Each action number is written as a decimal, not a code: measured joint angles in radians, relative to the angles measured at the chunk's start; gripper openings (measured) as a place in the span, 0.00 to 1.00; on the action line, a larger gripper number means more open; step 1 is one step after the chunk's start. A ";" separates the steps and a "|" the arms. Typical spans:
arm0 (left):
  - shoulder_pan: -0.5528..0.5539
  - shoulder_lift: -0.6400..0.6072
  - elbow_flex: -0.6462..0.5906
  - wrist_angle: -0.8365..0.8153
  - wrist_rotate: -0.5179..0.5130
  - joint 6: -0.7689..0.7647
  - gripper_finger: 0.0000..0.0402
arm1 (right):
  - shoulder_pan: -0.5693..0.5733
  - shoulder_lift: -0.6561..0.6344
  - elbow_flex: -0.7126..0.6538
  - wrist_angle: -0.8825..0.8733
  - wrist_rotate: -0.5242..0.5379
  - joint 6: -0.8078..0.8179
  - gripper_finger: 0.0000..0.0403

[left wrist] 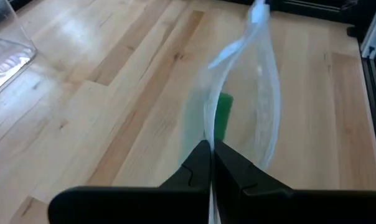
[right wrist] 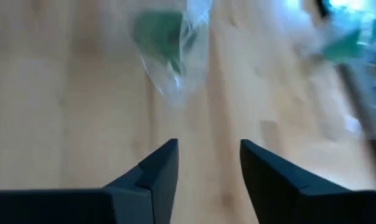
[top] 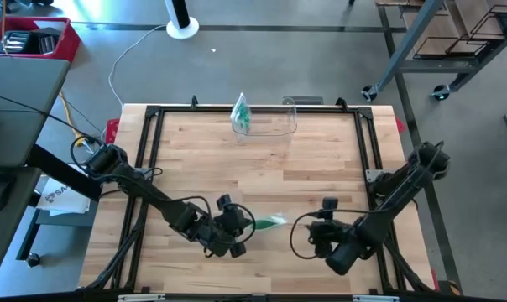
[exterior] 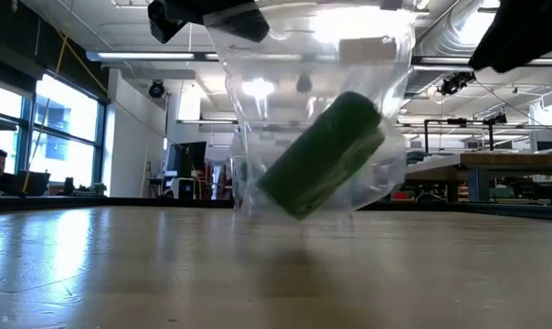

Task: Roll bandage
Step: Close up the transparent zip bag

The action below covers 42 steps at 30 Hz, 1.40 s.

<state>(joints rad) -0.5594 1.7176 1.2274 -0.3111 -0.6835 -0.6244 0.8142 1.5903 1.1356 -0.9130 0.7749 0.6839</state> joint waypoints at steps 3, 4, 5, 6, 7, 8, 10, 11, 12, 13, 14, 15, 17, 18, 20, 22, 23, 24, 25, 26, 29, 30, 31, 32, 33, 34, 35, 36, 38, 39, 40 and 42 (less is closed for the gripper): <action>-0.004 0.000 0.000 0.001 0.008 0.008 0.00 | -0.006 -0.057 -0.173 0.349 0.047 -0.105 0.43; -0.004 0.000 0.000 0.001 0.015 0.008 0.00 | -0.014 -0.069 -0.224 0.481 0.066 -0.157 0.43; -0.004 0.000 0.000 0.001 0.022 0.008 0.00 | -0.026 -0.078 -0.268 0.615 0.075 -0.219 0.43; -0.004 0.000 0.000 0.000 0.027 0.008 0.00 | -0.039 -0.081 -0.306 0.753 0.080 -0.290 0.43; -0.004 0.000 0.000 0.000 0.028 0.008 0.00 | -0.051 -0.081 -0.338 0.888 0.068 -0.359 0.43; -0.004 0.000 0.000 0.000 0.028 0.008 0.00 | -0.066 -0.079 -0.369 1.014 0.037 -0.431 0.43; -0.005 0.000 0.000 0.001 0.029 0.008 0.00 | -0.092 -0.073 -0.410 1.208 -0.023 -0.537 0.43; -0.005 0.000 0.000 0.001 0.030 0.008 0.00 | -0.104 -0.072 -0.421 1.267 -0.042 -0.565 0.43; -0.005 0.000 0.000 0.001 0.030 0.008 0.00 | -0.112 -0.072 -0.426 1.298 -0.053 -0.582 0.42; -0.005 0.000 0.000 0.003 0.030 0.008 0.00 | -0.119 -0.072 -0.426 1.307 -0.054 -0.587 0.41; -0.005 0.000 0.000 0.003 0.030 0.007 0.00 | -0.124 -0.072 -0.424 1.305 -0.056 -0.588 0.39; -0.005 0.000 0.000 0.002 0.030 0.008 0.00 | -0.127 -0.072 -0.419 1.300 -0.060 -0.592 0.36; -0.005 0.000 0.000 0.000 0.030 0.008 0.00 | -0.128 -0.072 -0.405 1.292 -0.081 -0.598 0.27; -0.005 0.000 0.000 0.000 0.029 0.008 0.00 | -0.128 -0.072 -0.400 1.287 -0.097 -0.596 0.22; -0.005 0.000 0.000 -0.006 0.026 0.008 0.00 | -0.127 -0.072 -0.392 1.271 -0.100 -0.597 0.10; -0.005 0.000 0.000 -0.010 0.018 0.010 0.00 | -0.124 -0.071 -0.377 1.260 -0.102 -0.614 0.03; -0.005 0.000 0.000 -0.010 0.006 0.015 0.00 | -0.123 -0.071 -0.367 1.248 -0.098 -0.614 0.03; -0.005 0.000 0.000 -0.011 -0.009 0.016 0.00 | -0.122 -0.071 -0.355 1.232 -0.092 -0.608 0.04; -0.005 0.000 0.000 -0.014 -0.023 0.026 0.01 | -0.122 -0.071 -0.342 1.209 -0.085 -0.601 0.04; -0.005 0.000 0.000 -0.018 -0.030 0.040 0.03 | -0.122 -0.071 -0.327 1.182 -0.074 -0.598 0.04; -0.005 -0.002 0.000 -0.018 -0.036 0.092 0.10 | -0.122 -0.071 -0.272 1.120 -0.067 -0.612 0.01; -0.005 -0.004 0.000 -0.018 -0.037 0.106 0.13 | -0.125 -0.071 -0.254 1.092 -0.063 -0.612 0.01; -0.005 -0.007 0.000 -0.019 -0.039 0.121 0.16 | -0.126 -0.071 -0.239 1.062 -0.058 -0.606 0.01; -0.005 -0.010 0.000 -0.022 -0.040 0.140 0.20 | -0.128 -0.071 -0.223 1.026 -0.050 -0.591 0.01; -0.005 -0.013 0.000 -0.023 -0.041 0.155 0.23 | -0.132 -0.071 -0.208 0.990 -0.046 -0.576 0.01; -0.005 -0.018 0.000 -0.022 -0.046 0.170 0.27 | -0.134 -0.071 -0.195 0.954 -0.045 -0.555 0.01; -0.006 -0.021 0.000 -0.022 -0.057 0.185 0.30 | -0.137 -0.071 -0.185 0.922 -0.044 -0.530 0.00; -0.006 -0.022 0.000 -0.018 -0.068 0.190 0.34 | -0.141 -0.071 -0.180 0.895 -0.043 -0.506 0.00; -0.005 -0.022 -0.005 0.012 -0.087 0.194 0.40 | -0.146 -0.071 -0.180 0.866 -0.043 -0.473 0.00; -0.001 -0.019 -0.012 0.050 -0.087 0.218 0.42 | -0.147 -0.071 -0.180 0.864 -0.043 -0.467 0.00; 0.004 -0.014 -0.020 0.105 -0.081 0.257 0.45 | -0.147 -0.071 -0.181 0.867 -0.043 -0.464 0.00; 0.006 -0.002 -0.045 0.242 -0.063 0.365 0.48 | -0.147 -0.071 -0.183 0.867 -0.043 -0.464 0.00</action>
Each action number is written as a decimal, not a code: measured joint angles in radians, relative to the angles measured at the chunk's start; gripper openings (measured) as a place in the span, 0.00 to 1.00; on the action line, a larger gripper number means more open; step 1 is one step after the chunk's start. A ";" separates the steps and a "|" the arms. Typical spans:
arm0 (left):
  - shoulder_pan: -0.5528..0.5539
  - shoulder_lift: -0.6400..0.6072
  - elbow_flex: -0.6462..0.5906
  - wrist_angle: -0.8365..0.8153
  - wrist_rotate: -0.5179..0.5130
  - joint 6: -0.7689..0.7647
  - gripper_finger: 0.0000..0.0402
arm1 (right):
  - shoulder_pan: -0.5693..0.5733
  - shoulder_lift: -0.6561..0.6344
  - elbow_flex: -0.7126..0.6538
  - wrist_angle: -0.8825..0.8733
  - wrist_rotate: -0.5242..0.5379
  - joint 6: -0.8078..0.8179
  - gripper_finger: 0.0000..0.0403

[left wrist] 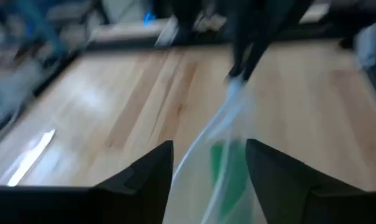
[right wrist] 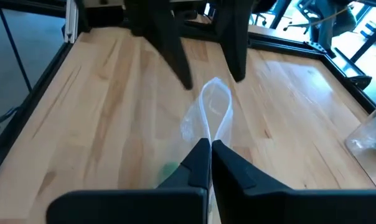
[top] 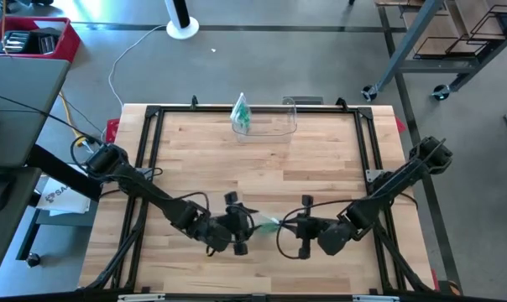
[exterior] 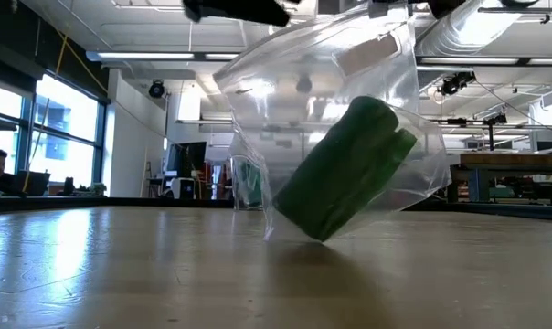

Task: Roll bandage
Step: Close up the transparent zip bag

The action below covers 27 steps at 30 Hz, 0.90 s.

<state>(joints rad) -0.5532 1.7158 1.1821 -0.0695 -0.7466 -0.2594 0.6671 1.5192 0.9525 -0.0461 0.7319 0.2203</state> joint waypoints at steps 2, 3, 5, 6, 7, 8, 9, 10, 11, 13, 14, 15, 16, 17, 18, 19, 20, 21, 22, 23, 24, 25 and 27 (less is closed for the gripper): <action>0.007 0.020 -0.036 0.192 0.031 0.115 0.50 | 0.000 0.000 0.000 0.004 -0.001 -0.003 0.00; 0.010 0.029 -0.052 0.283 0.048 0.172 0.51 | 0.000 0.000 0.000 0.009 -0.002 -0.012 0.00; 0.019 0.053 -0.073 0.425 0.061 0.261 0.51 | 0.000 0.000 0.000 0.015 -0.006 -0.017 0.00; 0.023 0.066 -0.077 0.469 0.062 0.301 0.51 | 0.000 0.000 0.000 0.013 -0.008 -0.016 0.00; 0.029 0.078 -0.082 0.498 0.062 0.334 0.51 | 0.000 0.000 -0.001 0.012 -0.008 -0.016 0.00; 0.034 0.091 -0.085 0.510 0.061 0.357 0.51 | 0.000 0.000 -0.001 0.013 -0.008 -0.016 0.00; 0.041 0.104 -0.085 0.523 0.062 0.372 0.51 | 0.001 0.000 -0.001 0.014 -0.008 -0.016 0.00; 0.045 0.114 -0.085 0.524 0.064 0.378 0.51 | 0.001 0.000 -0.001 0.013 -0.008 -0.018 0.00; 0.047 0.122 -0.085 0.518 0.064 0.382 0.51 | 0.001 0.000 -0.001 0.012 -0.008 -0.018 0.00; 0.052 0.134 -0.085 0.516 0.076 0.379 0.51 | 0.001 0.000 -0.001 0.014 -0.009 -0.018 0.00; 0.053 0.138 -0.084 0.510 0.077 0.372 0.51 | 0.001 0.000 -0.001 0.012 -0.011 -0.018 0.00; 0.053 0.141 -0.084 0.502 0.079 0.369 0.50 | 0.001 0.000 -0.001 0.013 -0.013 -0.017 0.00; 0.052 0.142 -0.085 0.497 0.081 0.368 0.49 | 0.001 0.000 -0.001 0.013 -0.016 -0.017 0.00; 0.049 0.142 -0.085 0.494 0.081 0.366 0.47 | 0.001 0.000 -0.001 0.012 -0.018 -0.018 0.00; 0.045 0.141 -0.085 0.494 0.081 0.366 0.45 | 0.001 0.000 -0.001 0.012 -0.019 -0.018 0.00; 0.041 0.138 -0.085 0.492 0.081 0.366 0.42 | 0.001 0.000 -0.001 0.012 -0.024 -0.017 0.00; 0.037 0.137 -0.085 0.493 0.081 0.366 0.39 | 0.001 0.000 -0.001 0.012 -0.028 -0.016 0.00; 0.033 0.136 -0.084 0.493 0.081 0.366 0.36 | 0.001 0.000 -0.001 0.012 -0.030 -0.018 0.00; 0.029 0.136 -0.084 0.491 0.081 0.366 0.32 | 0.001 0.000 -0.001 0.012 -0.031 -0.018 0.00; 0.026 0.136 -0.084 0.485 0.081 0.366 0.29 | 0.001 0.000 -0.001 0.012 -0.031 -0.018 0.00; 0.024 0.136 -0.084 0.479 0.082 0.365 0.25 | 0.001 0.000 -0.001 0.012 -0.033 -0.019 0.00; 0.021 0.136 -0.084 0.473 0.081 0.360 0.22 | 0.001 0.000 -0.001 0.012 -0.033 -0.020 0.00; 0.020 0.136 -0.084 0.463 0.079 0.342 0.14 | 0.001 0.000 -0.001 0.012 -0.034 -0.037 0.00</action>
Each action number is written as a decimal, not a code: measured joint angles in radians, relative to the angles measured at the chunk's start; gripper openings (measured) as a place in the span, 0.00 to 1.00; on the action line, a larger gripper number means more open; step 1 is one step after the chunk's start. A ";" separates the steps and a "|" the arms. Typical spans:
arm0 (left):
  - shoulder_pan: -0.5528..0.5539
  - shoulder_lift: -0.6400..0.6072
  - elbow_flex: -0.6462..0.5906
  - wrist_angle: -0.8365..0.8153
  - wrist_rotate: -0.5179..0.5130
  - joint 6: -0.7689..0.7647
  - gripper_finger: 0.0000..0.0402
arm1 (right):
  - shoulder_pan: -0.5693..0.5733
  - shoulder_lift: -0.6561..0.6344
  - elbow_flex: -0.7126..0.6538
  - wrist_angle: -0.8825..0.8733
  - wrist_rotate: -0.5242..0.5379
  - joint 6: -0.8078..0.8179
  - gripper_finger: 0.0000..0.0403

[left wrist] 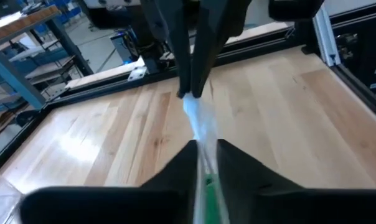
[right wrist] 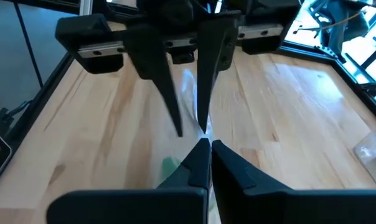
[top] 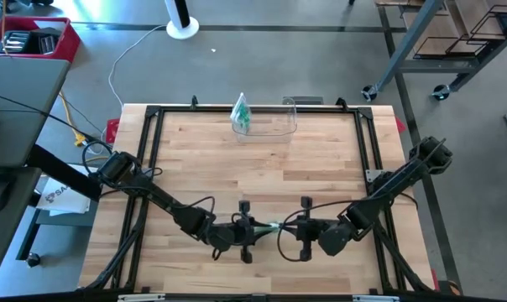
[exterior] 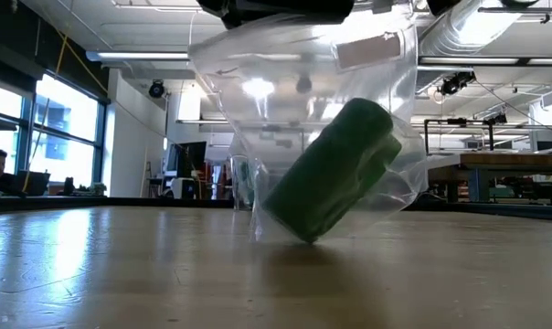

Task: Roll bandage
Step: Close up the transparent zip bag

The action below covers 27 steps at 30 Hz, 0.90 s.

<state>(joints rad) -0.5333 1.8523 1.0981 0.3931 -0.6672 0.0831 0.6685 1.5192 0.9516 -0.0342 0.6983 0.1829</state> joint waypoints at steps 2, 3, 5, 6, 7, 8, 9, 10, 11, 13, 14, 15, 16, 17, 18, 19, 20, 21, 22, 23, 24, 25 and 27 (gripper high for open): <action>-0.003 0.000 0.000 -0.007 -0.002 -0.002 0.07 | 0.002 0.000 0.000 0.000 0.000 -0.020 0.00; -0.004 0.000 0.000 -0.007 -0.004 -0.002 0.04 | 0.002 0.000 0.002 -0.003 0.000 -0.027 0.00; -0.005 0.000 0.000 -0.006 -0.003 -0.004 0.02 | 0.002 0.000 0.018 -0.009 -0.002 -0.034 0.03; -0.007 0.000 0.000 -0.006 -0.003 -0.004 0.02 | 0.002 -0.001 0.028 -0.013 -0.010 -0.035 0.05; -0.007 0.000 0.000 -0.006 -0.002 -0.004 0.02 | 0.002 -0.002 0.038 -0.023 -0.023 -0.039 0.08; -0.007 0.000 0.000 -0.007 -0.002 -0.003 0.03 | 0.002 -0.003 0.045 -0.037 -0.035 -0.042 0.11; -0.007 0.000 0.000 -0.007 -0.002 -0.003 0.02 | 0.002 -0.003 0.050 -0.050 -0.048 -0.041 0.14; -0.007 0.000 0.000 -0.007 -0.002 -0.003 0.02 | 0.001 -0.003 0.051 -0.062 -0.062 -0.035 0.17; -0.007 0.000 0.000 -0.007 -0.002 -0.004 0.01 | -0.001 -0.003 0.051 -0.072 -0.076 -0.029 0.19; -0.007 0.000 0.000 -0.007 0.000 -0.007 0.01 | -0.006 -0.003 0.051 -0.082 -0.115 -0.016 0.22; -0.007 0.000 0.000 -0.007 0.000 -0.014 0.01 | -0.009 0.000 0.051 -0.083 -0.131 -0.004 0.22; -0.007 0.000 0.000 -0.007 0.000 -0.022 0.01 | -0.012 0.005 0.051 -0.082 -0.138 -0.003 0.22; -0.007 0.000 0.000 -0.008 0.000 -0.026 0.01 | -0.013 0.011 0.051 -0.080 -0.143 -0.002 0.21; -0.007 0.000 0.000 -0.009 0.000 -0.027 0.01 | -0.014 0.017 0.051 -0.075 -0.143 -0.004 0.19; -0.007 0.000 0.000 -0.011 0.001 -0.029 0.01 | -0.016 0.022 0.051 -0.070 -0.143 -0.006 0.16; -0.007 0.000 0.000 -0.011 0.001 -0.030 0.01 | -0.019 0.028 0.051 -0.067 -0.143 -0.007 0.13; -0.007 0.000 0.000 -0.011 0.001 -0.030 0.01 | -0.021 0.033 0.051 -0.066 -0.145 -0.006 0.09; -0.008 0.000 0.000 -0.011 0.001 -0.035 0.01 | -0.023 0.039 0.051 -0.066 -0.147 -0.005 0.05; -0.007 0.000 0.000 -0.012 0.001 -0.042 0.01 | -0.026 0.045 0.051 -0.065 -0.148 -0.007 0.02; -0.007 0.000 0.000 -0.012 0.001 -0.048 0.01 | -0.027 0.050 0.051 -0.062 -0.149 -0.008 0.02; -0.007 0.000 0.000 -0.012 0.002 -0.051 0.01 | -0.029 0.052 0.051 -0.057 -0.148 -0.008 0.02; -0.007 0.000 0.000 -0.012 0.004 -0.053 0.01 | -0.031 0.055 0.051 -0.050 -0.149 -0.008 0.03; -0.007 0.000 0.000 -0.011 0.004 -0.054 0.00 | -0.035 0.056 0.051 -0.040 -0.145 -0.008 0.03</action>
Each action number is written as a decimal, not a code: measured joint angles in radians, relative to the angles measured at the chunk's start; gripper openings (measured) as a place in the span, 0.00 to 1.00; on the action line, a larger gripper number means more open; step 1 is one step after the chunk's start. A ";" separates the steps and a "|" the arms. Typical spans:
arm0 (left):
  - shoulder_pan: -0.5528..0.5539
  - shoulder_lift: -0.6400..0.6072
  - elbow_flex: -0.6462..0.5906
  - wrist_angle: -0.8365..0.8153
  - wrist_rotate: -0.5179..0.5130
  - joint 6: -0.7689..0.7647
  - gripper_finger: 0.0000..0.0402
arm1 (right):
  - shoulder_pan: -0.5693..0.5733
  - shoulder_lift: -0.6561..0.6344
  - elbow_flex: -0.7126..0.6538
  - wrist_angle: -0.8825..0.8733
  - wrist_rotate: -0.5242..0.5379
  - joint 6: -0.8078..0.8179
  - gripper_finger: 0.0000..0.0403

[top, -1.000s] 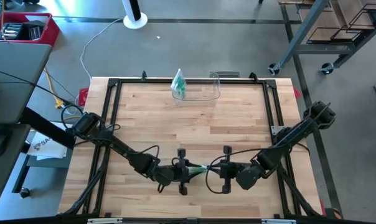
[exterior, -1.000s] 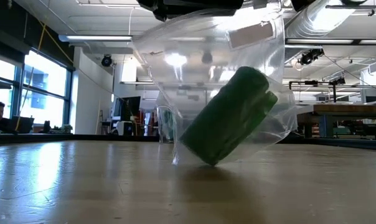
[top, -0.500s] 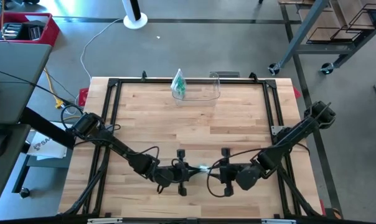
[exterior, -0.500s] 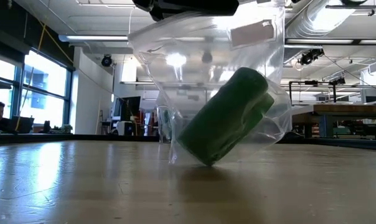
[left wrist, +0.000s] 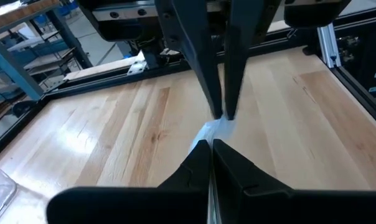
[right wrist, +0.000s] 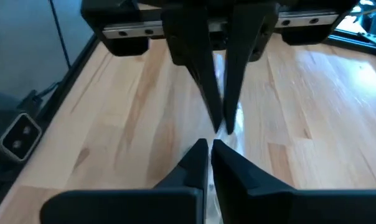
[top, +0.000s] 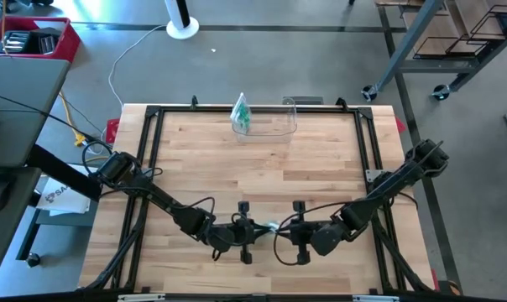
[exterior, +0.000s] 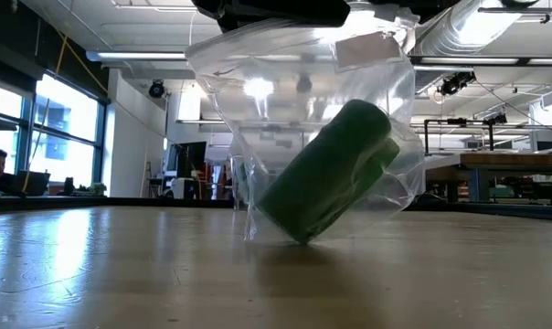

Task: Roll bandage
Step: Close up the transparent zip bag

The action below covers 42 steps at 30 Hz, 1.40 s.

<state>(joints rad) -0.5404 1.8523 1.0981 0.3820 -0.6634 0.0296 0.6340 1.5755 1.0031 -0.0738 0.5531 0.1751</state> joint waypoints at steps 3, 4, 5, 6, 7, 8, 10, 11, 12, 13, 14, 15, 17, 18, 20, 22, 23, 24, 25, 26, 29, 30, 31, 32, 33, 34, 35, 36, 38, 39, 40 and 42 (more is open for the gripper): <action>0.000 0.000 0.000 0.002 0.000 -0.003 0.00 | -0.002 0.001 0.000 0.010 0.018 0.000 0.01; 0.000 0.000 0.000 0.004 0.001 -0.005 0.00 | -0.003 0.001 0.000 0.022 0.019 0.000 0.00; 0.000 0.000 0.000 0.005 0.001 -0.013 0.00 | -0.004 0.001 0.000 0.037 0.021 -0.002 0.01; 0.000 0.000 0.000 0.006 0.001 -0.022 0.00 | -0.005 0.001 0.000 0.051 0.022 -0.008 0.01; 0.000 0.000 0.000 0.007 0.002 -0.026 0.00 | -0.006 0.001 0.000 0.066 0.022 -0.017 0.01; 0.000 0.000 0.000 0.008 0.003 -0.028 0.00 | -0.006 0.001 0.000 0.075 0.022 -0.021 0.02; 0.000 0.000 0.000 0.008 0.004 -0.028 0.00 | -0.009 0.001 0.000 0.086 0.022 -0.023 0.02; 0.000 0.000 0.000 0.008 0.004 -0.028 0.00 | -0.011 0.001 0.000 0.087 0.021 -0.023 0.02; 0.000 0.000 0.000 0.008 0.004 -0.029 0.00 | -0.012 0.001 0.000 0.087 0.021 -0.026 0.02; 0.000 0.000 0.000 0.008 0.004 -0.029 0.00 | -0.013 0.000 0.000 0.086 0.021 -0.027 0.02; 0.000 0.000 0.000 0.007 0.004 -0.031 0.00 | -0.013 -0.002 0.000 0.080 0.021 -0.032 0.03; 0.000 0.000 0.000 0.006 0.004 -0.037 0.00 | -0.013 -0.007 0.000 0.074 0.021 -0.036 0.04; 0.000 0.000 0.000 0.006 0.003 -0.045 0.00 | -0.012 -0.023 0.000 0.069 0.020 -0.036 0.08; 0.000 0.000 0.000 0.006 0.003 -0.047 0.00 | -0.012 -0.033 0.000 0.065 0.020 -0.032 0.10; 0.000 0.000 0.000 0.006 0.003 -0.047 0.00 | -0.012 -0.051 0.000 0.051 0.019 -0.003 0.17; 0.000 0.000 0.000 0.005 0.003 -0.052 0.00 | -0.012 -0.065 0.000 0.021 0.011 0.038 0.24; 0.000 0.000 0.000 0.005 0.003 -0.055 0.00 | -0.012 -0.068 0.001 0.000 0.000 0.054 0.27; 0.000 0.000 0.000 0.005 0.003 -0.058 0.00 | -0.013 -0.069 0.006 -0.030 -0.021 0.065 0.30; 0.000 0.000 0.000 0.005 0.003 -0.063 0.00 | -0.013 -0.068 0.012 -0.062 -0.039 0.078 0.32; 0.000 0.000 0.000 0.004 0.002 -0.063 0.00 | -0.014 -0.065 0.016 -0.089 -0.058 0.094 0.34; 0.000 0.000 0.000 0.004 0.002 -0.071 0.00 | -0.015 -0.062 0.016 -0.112 -0.099 0.114 0.35; 0.000 0.000 0.000 0.004 0.002 -0.071 0.00 | -0.015 -0.062 0.016 -0.110 -0.099 0.120 0.34; 0.000 0.000 0.000 0.004 0.002 -0.071 0.00 | -0.015 -0.062 0.016 -0.106 -0.092 0.121 0.32; 0.000 0.000 0.000 0.004 0.002 -0.071 0.00 | -0.015 -0.062 0.016 -0.099 -0.085 0.120 0.30; 0.000 0.000 0.000 0.004 0.002 -0.071 0.00 | -0.015 -0.062 0.016 -0.095 -0.080 0.116 0.27; 0.000 0.000 0.000 0.003 0.002 -0.071 0.00 | -0.016 -0.062 0.016 -0.093 -0.077 0.115 0.23; 0.000 0.000 0.000 0.004 0.002 -0.071 0.00 | -0.019 -0.062 0.016 -0.093 -0.075 0.115 0.20; 0.000 0.000 0.000 0.004 0.002 -0.071 0.00 | -0.021 -0.062 0.016 -0.094 -0.075 0.115 0.16; 0.000 0.000 0.000 0.003 0.002 -0.071 0.00 | -0.026 -0.062 0.016 -0.105 -0.075 0.113 0.08; 0.000 0.000 0.000 0.001 0.001 -0.071 0.00 | -0.028 -0.062 0.016 -0.106 -0.075 0.113 0.04; 0.000 0.000 0.000 0.001 0.001 -0.072 0.00 | -0.030 -0.062 0.016 -0.106 -0.075 0.113 0.02; 0.000 0.000 0.000 0.000 0.001 -0.074 0.00 | -0.032 -0.062 0.016 -0.106 -0.076 0.113 0.02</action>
<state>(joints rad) -0.5400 1.8519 1.0981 0.3824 -0.6624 -0.0439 0.6022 1.5139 1.0191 -0.1797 0.4774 0.2878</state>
